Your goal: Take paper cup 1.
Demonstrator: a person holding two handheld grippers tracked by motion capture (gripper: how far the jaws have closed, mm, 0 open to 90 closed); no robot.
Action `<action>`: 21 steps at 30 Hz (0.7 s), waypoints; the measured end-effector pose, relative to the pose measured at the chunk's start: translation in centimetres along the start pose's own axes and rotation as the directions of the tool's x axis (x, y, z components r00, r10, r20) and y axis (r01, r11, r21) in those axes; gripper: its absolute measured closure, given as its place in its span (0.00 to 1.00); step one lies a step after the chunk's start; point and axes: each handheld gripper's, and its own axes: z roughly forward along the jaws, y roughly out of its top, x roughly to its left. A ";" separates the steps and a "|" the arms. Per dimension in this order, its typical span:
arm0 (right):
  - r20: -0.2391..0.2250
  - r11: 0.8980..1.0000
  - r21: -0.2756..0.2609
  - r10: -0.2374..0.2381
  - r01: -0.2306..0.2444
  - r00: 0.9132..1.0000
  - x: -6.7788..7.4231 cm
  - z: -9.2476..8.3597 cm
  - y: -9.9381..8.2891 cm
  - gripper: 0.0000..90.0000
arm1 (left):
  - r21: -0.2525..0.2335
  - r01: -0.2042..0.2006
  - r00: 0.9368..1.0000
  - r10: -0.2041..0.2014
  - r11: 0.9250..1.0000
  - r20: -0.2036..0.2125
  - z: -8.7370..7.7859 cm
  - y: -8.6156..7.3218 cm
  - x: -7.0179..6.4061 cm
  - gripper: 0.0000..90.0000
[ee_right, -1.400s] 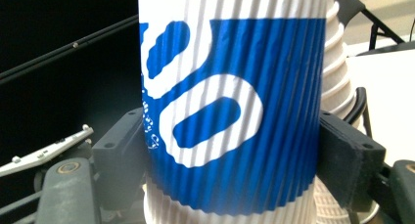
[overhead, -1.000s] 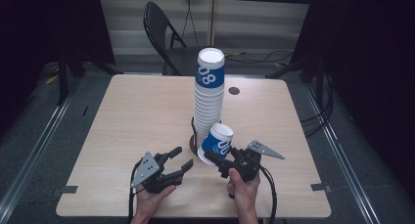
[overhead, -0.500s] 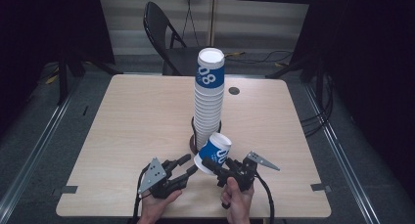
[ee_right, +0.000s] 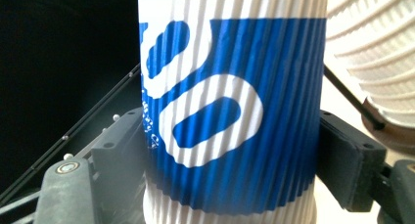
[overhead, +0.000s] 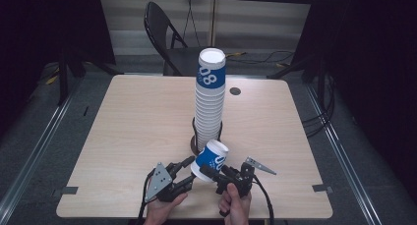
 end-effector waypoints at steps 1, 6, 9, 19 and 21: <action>-0.008 1.000 0.007 0.005 -0.004 1.000 0.0 0.1 -0.2 0.24 | 0.001 -0.007 1.000 0.007 1.000 -0.006 0.1 -0.1 0.0 0.67; -0.016 1.000 0.021 0.018 -0.018 1.000 -0.1 0.3 -0.6 0.24 | 0.000 -0.016 1.000 0.016 1.000 -0.018 0.3 -0.3 -0.1 0.67; -0.024 0.999 0.029 0.040 -0.039 0.999 0.0 0.6 -0.7 0.24 | -0.008 -0.030 0.999 0.029 1.000 -0.038 0.5 -0.3 -0.2 0.68; -0.018 0.995 0.083 0.059 -0.057 0.998 0.1 1.1 -1.1 0.23 | -0.036 -0.006 0.997 0.004 0.999 -0.071 0.7 -0.3 -0.4 0.80; -0.016 0.994 0.090 0.056 -0.054 0.998 0.1 1.3 -1.2 0.22 | -0.024 -0.010 0.998 0.008 1.000 -0.070 0.7 -0.2 -0.4 0.83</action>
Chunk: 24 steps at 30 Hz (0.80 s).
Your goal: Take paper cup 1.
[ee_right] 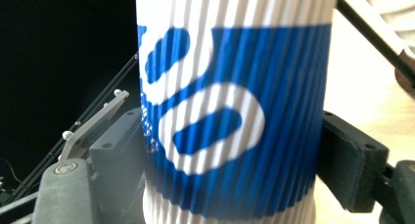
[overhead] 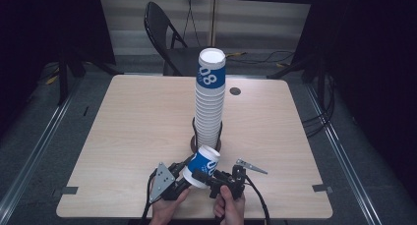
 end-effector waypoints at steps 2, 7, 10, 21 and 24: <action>0.001 1.000 0.009 -0.001 0.001 1.000 0.0 0.1 0.0 0.21 | 0.007 0.000 1.000 0.000 1.000 0.000 0.0 0.0 0.1 0.84; 0.010 1.000 -0.007 -0.022 0.023 1.000 0.0 0.1 0.0 0.16 | 0.026 0.039 0.999 -0.039 0.999 -0.001 -0.2 0.0 0.3 0.91; 0.028 1.000 -0.006 -0.024 0.024 0.999 -0.1 0.0 0.1 0.15 | 0.037 0.048 0.999 -0.048 0.998 0.005 -0.3 0.1 0.5 0.93; 0.039 0.998 -0.026 -0.064 0.065 0.997 0.1 -0.1 0.5 0.13 | 0.067 0.090 0.995 -0.093 0.994 0.044 -0.6 0.3 0.8 0.94; 0.038 0.995 -0.035 -0.089 0.090 0.995 0.2 -0.4 0.8 0.12 | 0.072 0.104 0.992 -0.109 0.992 0.063 -0.8 0.3 1.1 0.94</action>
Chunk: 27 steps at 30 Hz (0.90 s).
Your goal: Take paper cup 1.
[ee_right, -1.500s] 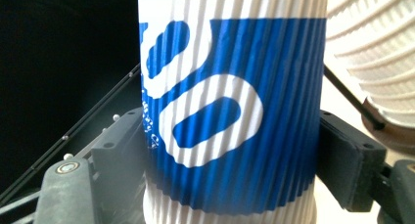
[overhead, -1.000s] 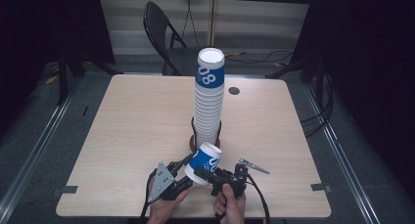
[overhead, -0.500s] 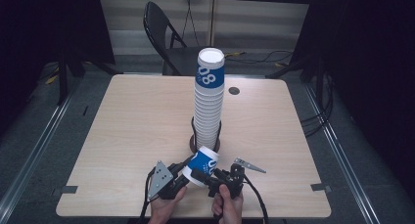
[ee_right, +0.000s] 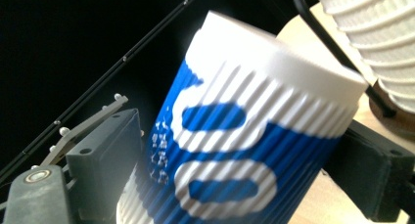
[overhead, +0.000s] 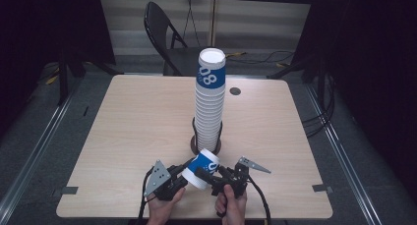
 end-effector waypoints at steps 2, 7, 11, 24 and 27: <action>-0.007 1.000 0.004 -0.025 0.025 1.000 0.0 0.0 0.0 0.12 | 0.011 -0.005 1.000 0.005 1.000 0.011 -0.2 0.1 0.2 0.94; 0.007 0.999 -0.030 -0.031 0.032 0.999 -0.2 -0.3 0.5 0.14 | 0.032 -0.004 1.000 0.003 0.999 0.026 -0.7 0.2 0.4 0.94; 0.024 0.998 -0.037 -0.049 0.050 0.999 -0.3 -0.6 0.9 0.14 | 0.065 0.003 1.000 -0.003 0.998 0.011 -0.8 0.4 0.7 0.94; 0.045 0.987 -0.030 -0.159 0.161 0.986 -0.3 -1.2 0.7 0.14 | 0.200 -0.061 0.998 0.066 0.978 -0.018 -1.2 1.3 2.0 0.95; 0.044 0.982 -0.022 -0.186 0.187 0.982 -0.3 -1.4 0.6 0.14 | 0.201 -0.054 0.998 0.058 0.978 -0.015 -1.1 1.4 2.2 0.95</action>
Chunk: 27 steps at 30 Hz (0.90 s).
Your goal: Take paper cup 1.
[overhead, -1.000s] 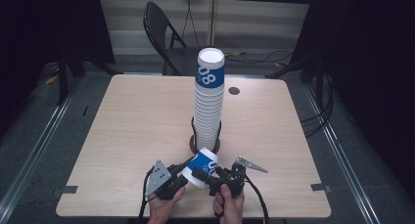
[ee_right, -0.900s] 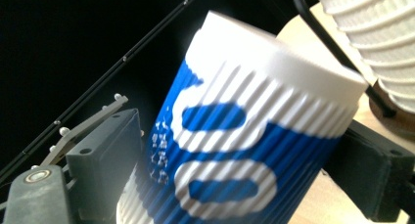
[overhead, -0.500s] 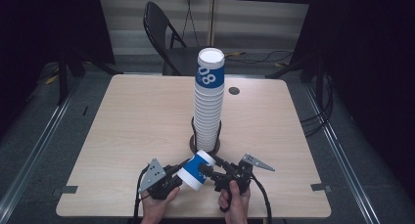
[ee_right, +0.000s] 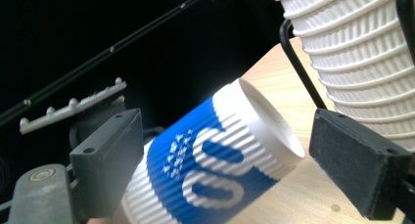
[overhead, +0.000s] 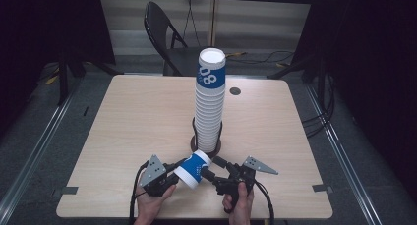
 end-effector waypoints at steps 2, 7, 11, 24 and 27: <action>0.010 1.000 0.013 -0.016 0.016 1.000 0.1 -0.1 0.0 0.14 | 0.005 0.013 1.000 -0.013 1.000 0.004 0.0 0.1 0.2 0.95; 0.069 0.994 0.033 -0.103 0.101 0.992 0.0 -0.4 0.0 0.14 | 0.022 0.063 0.998 -0.064 0.998 0.024 -0.1 0.5 1.0 0.95; 0.107 0.984 0.045 -0.177 0.173 0.978 0.1 -0.3 -0.2 0.14 | 0.047 0.055 0.998 -0.056 0.997 0.032 -0.3 1.0 1.3 0.95; 0.171 0.922 0.172 -0.375 0.347 0.911 0.8 0.6 -1.4 0.15 | 0.116 0.051 0.998 -0.055 0.992 0.030 -0.8 2.0 2.1 0.95; 0.170 0.900 0.206 -0.419 0.384 0.892 1.0 0.8 -1.6 0.15 | 0.145 0.079 0.996 -0.086 0.986 0.036 -0.8 2.0 2.5 0.95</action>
